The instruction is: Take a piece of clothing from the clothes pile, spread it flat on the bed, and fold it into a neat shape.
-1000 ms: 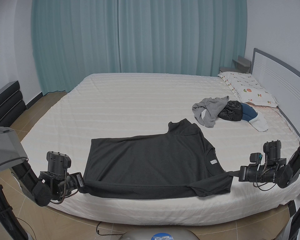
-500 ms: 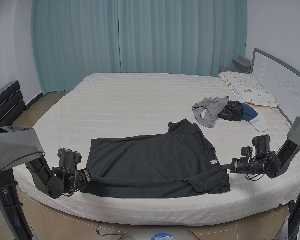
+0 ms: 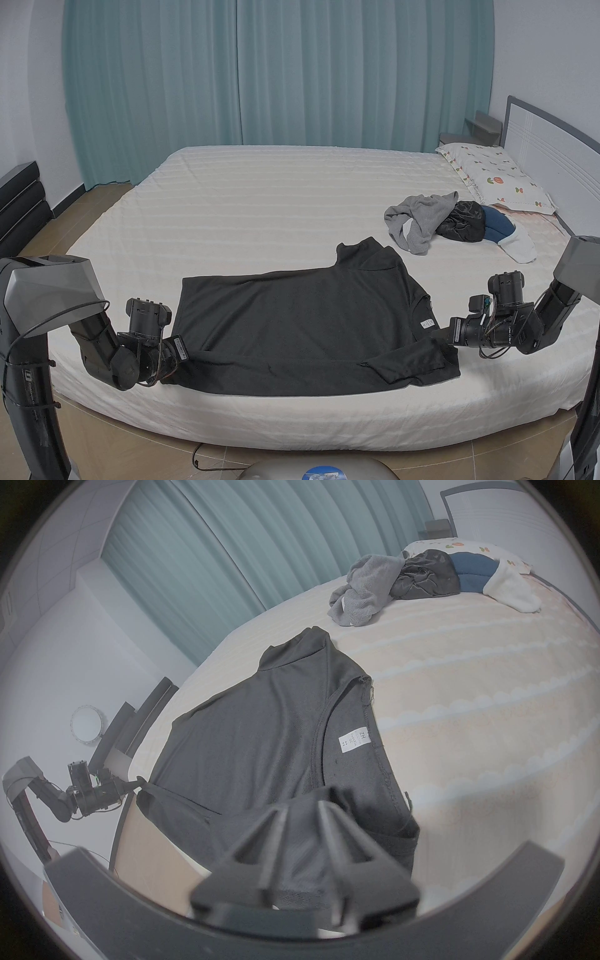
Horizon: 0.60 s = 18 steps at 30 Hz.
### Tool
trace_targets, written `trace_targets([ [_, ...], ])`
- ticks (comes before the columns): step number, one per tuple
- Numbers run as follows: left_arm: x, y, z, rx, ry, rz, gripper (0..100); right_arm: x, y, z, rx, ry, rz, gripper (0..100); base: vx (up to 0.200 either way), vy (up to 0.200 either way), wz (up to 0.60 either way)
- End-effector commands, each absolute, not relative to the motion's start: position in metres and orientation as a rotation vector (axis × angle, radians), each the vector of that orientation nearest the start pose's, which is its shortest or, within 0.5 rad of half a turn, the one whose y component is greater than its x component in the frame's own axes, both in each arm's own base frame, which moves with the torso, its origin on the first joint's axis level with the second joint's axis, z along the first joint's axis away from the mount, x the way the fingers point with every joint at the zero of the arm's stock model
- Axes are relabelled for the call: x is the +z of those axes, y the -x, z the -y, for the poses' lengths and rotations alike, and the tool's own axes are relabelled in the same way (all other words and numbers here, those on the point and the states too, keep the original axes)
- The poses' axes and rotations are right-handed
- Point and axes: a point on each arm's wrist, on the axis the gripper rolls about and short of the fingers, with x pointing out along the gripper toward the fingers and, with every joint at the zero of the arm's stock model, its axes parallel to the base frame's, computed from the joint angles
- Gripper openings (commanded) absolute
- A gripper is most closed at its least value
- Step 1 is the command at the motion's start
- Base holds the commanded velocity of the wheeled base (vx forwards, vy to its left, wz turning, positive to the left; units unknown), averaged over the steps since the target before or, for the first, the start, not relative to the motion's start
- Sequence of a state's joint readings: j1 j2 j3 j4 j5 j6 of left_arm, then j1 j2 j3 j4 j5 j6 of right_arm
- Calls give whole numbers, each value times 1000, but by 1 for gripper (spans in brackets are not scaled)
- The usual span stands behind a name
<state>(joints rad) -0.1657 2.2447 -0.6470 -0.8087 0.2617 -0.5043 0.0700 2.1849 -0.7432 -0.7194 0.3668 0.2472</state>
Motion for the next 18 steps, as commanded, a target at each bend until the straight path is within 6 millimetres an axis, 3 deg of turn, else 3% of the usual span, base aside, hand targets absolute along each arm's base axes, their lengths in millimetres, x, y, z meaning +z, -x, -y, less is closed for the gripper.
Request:
trace_targets([
  [1, -24, -331, 49, 292, 323, -740, 100, 9, -349, -34, 319, -367, -781, 100, 0, 0, 0],
  [5, -22, -330, 46, 307, 342, -733, 100, 22, -351, -33, 297, -443, -749, 100, 0, 0, 0],
  [9, -7, -330, 35, 325, 373, -691, 100, 40, -343, -33, 274, -520, -732, 100, 0, 0, 0],
  [18, 37, -306, 18, 289, 569, -617, 100, 57, -300, -31, 220, -700, -772, 100, 0, 0, 0],
])
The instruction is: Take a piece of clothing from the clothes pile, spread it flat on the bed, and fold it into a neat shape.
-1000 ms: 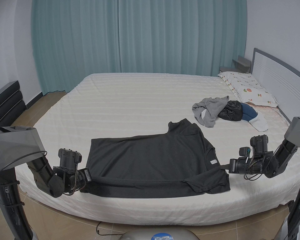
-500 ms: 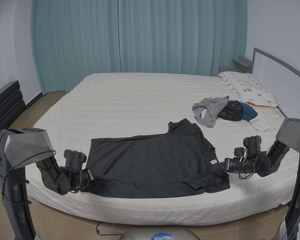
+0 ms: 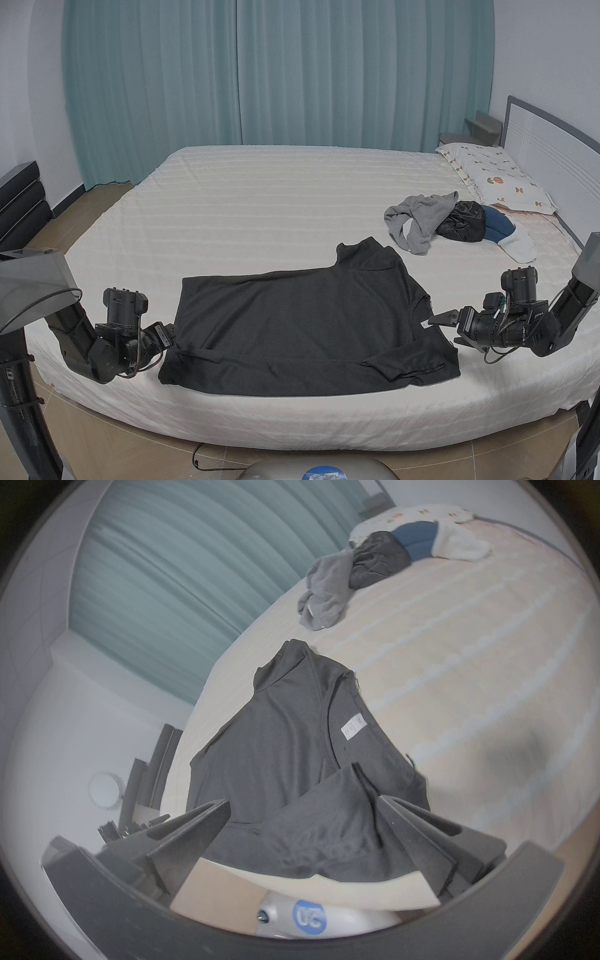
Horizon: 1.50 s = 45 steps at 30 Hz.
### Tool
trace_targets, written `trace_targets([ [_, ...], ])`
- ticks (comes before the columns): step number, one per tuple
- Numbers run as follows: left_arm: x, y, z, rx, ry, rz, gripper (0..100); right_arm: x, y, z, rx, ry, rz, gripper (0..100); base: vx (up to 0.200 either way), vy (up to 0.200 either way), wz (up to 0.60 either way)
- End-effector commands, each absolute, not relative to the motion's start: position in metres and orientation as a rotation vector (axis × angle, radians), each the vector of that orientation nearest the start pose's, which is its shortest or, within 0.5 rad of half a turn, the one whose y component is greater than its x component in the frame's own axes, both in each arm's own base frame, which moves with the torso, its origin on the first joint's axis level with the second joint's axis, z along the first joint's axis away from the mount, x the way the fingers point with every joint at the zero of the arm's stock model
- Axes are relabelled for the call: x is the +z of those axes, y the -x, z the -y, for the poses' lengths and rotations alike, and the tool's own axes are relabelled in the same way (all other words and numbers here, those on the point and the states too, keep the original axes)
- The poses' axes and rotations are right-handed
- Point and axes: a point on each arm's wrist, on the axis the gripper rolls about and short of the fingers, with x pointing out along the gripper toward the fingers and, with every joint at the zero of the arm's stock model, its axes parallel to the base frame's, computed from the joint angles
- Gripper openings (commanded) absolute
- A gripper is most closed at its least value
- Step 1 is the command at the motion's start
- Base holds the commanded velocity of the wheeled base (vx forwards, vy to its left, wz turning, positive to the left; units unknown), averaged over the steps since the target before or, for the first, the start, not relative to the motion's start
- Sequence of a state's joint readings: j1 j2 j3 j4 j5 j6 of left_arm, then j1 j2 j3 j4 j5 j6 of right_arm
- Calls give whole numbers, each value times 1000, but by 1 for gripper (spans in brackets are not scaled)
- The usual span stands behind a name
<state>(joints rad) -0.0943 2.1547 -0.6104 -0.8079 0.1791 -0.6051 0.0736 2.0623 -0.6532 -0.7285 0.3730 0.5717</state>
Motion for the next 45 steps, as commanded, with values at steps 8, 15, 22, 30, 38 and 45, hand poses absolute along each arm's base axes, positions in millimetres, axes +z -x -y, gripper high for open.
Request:
trace_targets([
  [8, 35, -292, 20, 274, 714, -666, 100, 43, -302, -23, 204, -805, -821, 100, 0, 0, 0],
  [15, 34, -289, 20, 246, 733, -678, 100, 37, -301, -23, 204, -805, -824, 100, 0, 0, 0],
  [22, 32, -291, 20, 248, 737, -669, 100, 36, -300, -24, 207, -802, -828, 100, 29, 0, 0],
  [30, 31, -290, 21, 234, 760, -672, 100, 36, -300, -25, 213, -791, -829, 100, 175, 0, 0],
  [38, 27, -279, 16, 112, 820, -771, 100, 34, -300, -27, 216, -785, -837, 100, 0, 0, 0],
  [45, 18, -277, 11, 80, 791, -832, 100, 32, -299, -27, 220, -771, -844, 100, 0, 0, 0],
])
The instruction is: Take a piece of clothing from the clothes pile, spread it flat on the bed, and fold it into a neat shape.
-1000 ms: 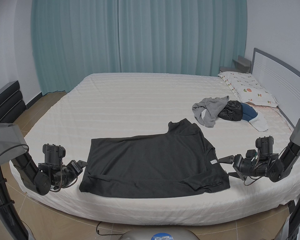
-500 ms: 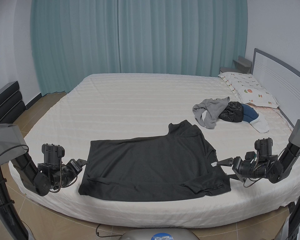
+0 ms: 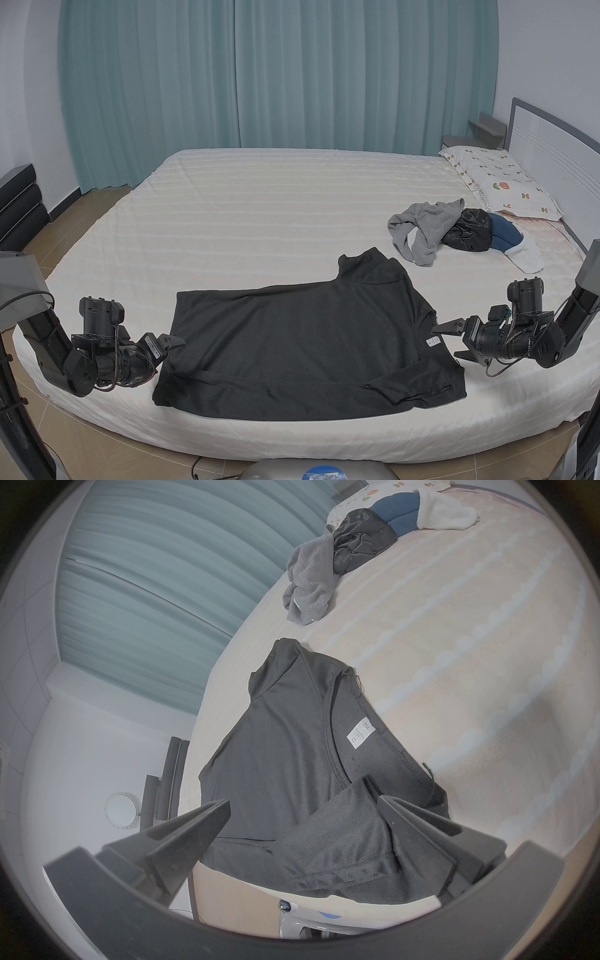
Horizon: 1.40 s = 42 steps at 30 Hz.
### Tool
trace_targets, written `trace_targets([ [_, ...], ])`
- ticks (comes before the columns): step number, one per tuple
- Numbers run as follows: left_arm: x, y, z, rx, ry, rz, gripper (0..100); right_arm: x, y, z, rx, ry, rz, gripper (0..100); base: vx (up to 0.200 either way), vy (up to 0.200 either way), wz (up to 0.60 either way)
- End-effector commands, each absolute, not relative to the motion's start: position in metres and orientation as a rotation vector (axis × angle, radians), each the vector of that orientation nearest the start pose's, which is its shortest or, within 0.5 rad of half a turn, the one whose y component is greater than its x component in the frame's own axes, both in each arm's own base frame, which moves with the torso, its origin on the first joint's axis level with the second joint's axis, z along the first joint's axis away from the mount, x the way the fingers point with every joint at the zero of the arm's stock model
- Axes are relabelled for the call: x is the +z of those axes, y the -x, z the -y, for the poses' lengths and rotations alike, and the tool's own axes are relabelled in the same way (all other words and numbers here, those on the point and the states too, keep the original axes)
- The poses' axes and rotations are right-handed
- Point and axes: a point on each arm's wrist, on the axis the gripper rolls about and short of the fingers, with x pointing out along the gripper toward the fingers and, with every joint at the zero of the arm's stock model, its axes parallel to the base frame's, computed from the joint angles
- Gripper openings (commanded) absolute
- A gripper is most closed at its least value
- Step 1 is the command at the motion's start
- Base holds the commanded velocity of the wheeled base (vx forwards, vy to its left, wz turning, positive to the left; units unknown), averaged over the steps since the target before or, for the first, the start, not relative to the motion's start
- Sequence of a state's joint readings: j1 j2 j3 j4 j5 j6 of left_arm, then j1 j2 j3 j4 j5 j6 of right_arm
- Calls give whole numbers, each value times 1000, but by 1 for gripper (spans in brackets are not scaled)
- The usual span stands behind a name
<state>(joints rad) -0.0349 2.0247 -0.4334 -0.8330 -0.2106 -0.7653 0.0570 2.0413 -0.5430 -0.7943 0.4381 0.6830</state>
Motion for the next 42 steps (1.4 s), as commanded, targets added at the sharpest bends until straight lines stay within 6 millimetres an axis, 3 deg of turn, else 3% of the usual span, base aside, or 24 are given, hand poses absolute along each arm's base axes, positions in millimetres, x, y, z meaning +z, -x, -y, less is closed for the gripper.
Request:
trace_targets([
  [1, 16, -278, 10, 78, 790, -838, 100, 31, -300, -27, 219, -770, -845, 100, 0, 0, 0],
  [6, 4, -290, 6, 83, 777, -850, 100, 32, -305, -27, 227, -763, -815, 100, 0, 0, 0],
  [15, -6, -303, 6, 83, 769, -852, 100, 14, -309, -28, 241, -708, -804, 100, 0, 0, 0],
  [16, -6, -304, 6, 81, 770, -851, 0, 14, -309, -28, 241, -708, -804, 100, 0, 0, 0],
  [25, -10, -291, -3, 117, 786, -881, 0, 10, -311, -27, 215, -700, -805, 100, 0, 0, 0],
  [36, -5, -293, -12, 140, 809, -849, 0, 11, -316, -31, 230, -649, -791, 100, 0, 0, 0],
  [42, -3, -294, -11, 149, 837, -840, 0, -5, -328, -30, 266, -606, -802, 100, 0, 0, 0],
])
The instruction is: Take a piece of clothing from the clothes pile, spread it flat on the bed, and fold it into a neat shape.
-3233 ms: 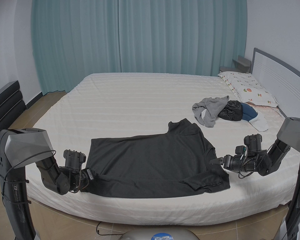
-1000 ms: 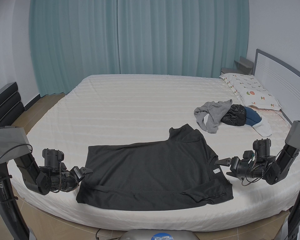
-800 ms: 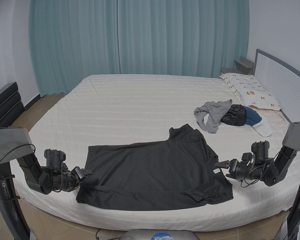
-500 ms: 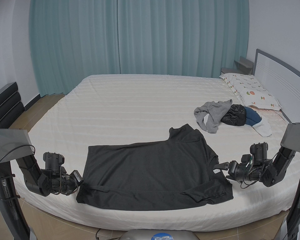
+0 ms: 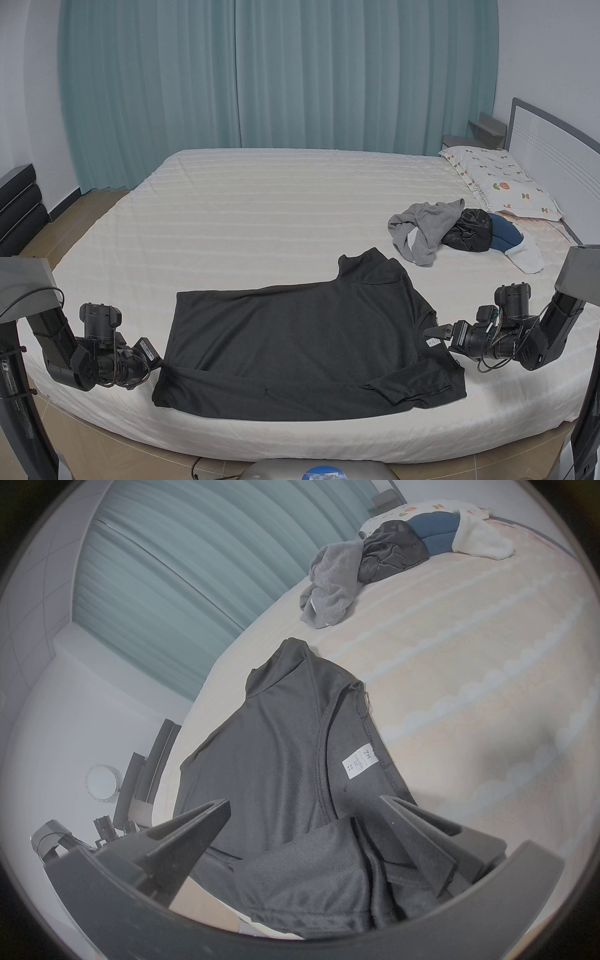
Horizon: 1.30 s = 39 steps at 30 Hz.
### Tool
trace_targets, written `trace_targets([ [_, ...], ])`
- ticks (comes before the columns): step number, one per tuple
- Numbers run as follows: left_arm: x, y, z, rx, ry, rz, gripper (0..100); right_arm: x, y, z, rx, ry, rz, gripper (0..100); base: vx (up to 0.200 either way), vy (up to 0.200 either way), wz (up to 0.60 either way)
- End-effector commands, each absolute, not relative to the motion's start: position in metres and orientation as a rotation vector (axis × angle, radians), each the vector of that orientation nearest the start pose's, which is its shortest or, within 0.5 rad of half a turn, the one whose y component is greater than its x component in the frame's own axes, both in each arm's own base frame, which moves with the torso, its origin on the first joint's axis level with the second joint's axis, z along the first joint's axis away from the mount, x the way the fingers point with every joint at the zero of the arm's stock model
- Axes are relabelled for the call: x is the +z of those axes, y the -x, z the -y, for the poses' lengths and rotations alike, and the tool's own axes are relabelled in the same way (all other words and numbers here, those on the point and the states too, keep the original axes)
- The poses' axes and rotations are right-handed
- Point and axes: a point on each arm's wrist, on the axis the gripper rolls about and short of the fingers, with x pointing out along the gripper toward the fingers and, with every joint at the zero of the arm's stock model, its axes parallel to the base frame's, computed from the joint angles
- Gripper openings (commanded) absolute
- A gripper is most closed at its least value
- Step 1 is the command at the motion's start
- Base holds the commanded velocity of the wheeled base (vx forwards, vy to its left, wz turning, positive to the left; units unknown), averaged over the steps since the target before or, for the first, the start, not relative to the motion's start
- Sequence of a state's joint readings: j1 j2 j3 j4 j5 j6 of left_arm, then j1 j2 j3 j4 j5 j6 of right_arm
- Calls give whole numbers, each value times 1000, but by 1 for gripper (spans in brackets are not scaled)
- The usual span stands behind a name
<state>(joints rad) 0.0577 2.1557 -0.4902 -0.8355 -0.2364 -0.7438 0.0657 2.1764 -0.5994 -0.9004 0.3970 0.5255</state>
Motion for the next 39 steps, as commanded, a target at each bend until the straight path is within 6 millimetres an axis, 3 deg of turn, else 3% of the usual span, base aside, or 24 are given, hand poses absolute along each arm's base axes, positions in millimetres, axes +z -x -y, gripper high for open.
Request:
trace_targets([
  [1, -3, -294, -11, 149, 842, -839, 0, -8, -328, -30, 273, -608, -808, 100, 0, 0, 0],
  [24, -2, -293, -10, 148, 842, -841, 0, -30, -323, -28, 366, -615, -889, 100, 0, 0, 0],
  [25, -2, -293, -10, 147, 842, -839, 0, -30, -323, -28, 366, -615, -889, 0, 0, 0, 0],
  [37, 5, -290, -9, 143, 840, -826, 0, -27, -320, -25, 348, -619, -882, 0, 0, 0, 0],
  [39, 5, -289, -9, 149, 834, -823, 0, -18, -316, -25, 349, -621, -867, 0, 0, 0, 0],
])
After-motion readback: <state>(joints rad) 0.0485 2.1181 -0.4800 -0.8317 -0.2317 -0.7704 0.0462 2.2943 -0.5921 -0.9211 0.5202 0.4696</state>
